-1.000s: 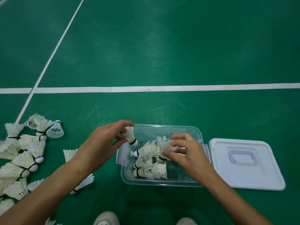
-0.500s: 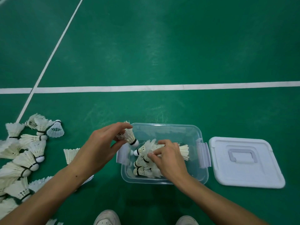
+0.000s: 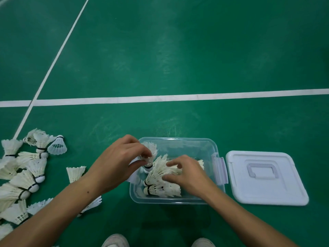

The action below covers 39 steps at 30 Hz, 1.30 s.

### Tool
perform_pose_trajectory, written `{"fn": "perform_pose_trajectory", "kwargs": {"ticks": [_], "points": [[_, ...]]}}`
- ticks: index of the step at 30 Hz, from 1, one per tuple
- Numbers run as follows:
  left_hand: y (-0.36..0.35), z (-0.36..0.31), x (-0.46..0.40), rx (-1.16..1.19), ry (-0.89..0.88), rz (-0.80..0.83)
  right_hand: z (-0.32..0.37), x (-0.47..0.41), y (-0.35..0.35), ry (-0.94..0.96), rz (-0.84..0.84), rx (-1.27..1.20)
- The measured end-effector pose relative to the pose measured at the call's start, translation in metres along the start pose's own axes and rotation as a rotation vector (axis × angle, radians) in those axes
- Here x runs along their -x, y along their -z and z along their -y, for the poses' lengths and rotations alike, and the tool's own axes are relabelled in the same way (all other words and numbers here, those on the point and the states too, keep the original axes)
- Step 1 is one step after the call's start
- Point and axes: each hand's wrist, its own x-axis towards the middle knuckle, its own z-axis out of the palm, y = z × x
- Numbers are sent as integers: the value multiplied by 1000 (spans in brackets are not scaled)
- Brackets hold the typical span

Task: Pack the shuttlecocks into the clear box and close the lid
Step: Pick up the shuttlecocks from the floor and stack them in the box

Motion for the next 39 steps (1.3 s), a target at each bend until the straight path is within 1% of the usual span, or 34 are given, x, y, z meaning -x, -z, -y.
{"fn": "perform_pose_trajectory", "kwargs": {"ticks": [3,5,7,10,14,16,18,19,21,24,26,28,35,39], "points": [[-5,-4,-16,-41,-92,43,5,13,27,164,-147,-81],[-10,-7,-25,-61,-113,58,6,15,35,305,-204,-50],[-12,-9,-32,-61,-93,63,6,11,33,394,-250,33],[-16,-11,-38,9,-8,90,1,4,26,432,-334,121],[-28,-14,-36,243,147,94,-4,4,22,466,-390,188],[-35,-17,-33,374,247,49,-9,5,22,422,-412,146],[-43,-18,-27,483,384,35,-19,7,22,334,-427,96],[-48,-19,-25,498,457,57,-23,7,21,296,-423,89],[-58,-19,-20,442,563,143,-31,8,17,258,-401,108],[-72,-22,-18,324,614,263,-32,8,6,216,-339,170],[-81,-23,-21,250,598,308,-29,5,-2,194,-279,198],[-88,-23,-24,197,584,320,-26,2,-8,184,-223,200],[-100,-24,-28,156,561,294,-28,-12,-19,87,-74,132],[-100,-18,-28,198,578,301,-32,-16,-16,64,-4,37]]}}
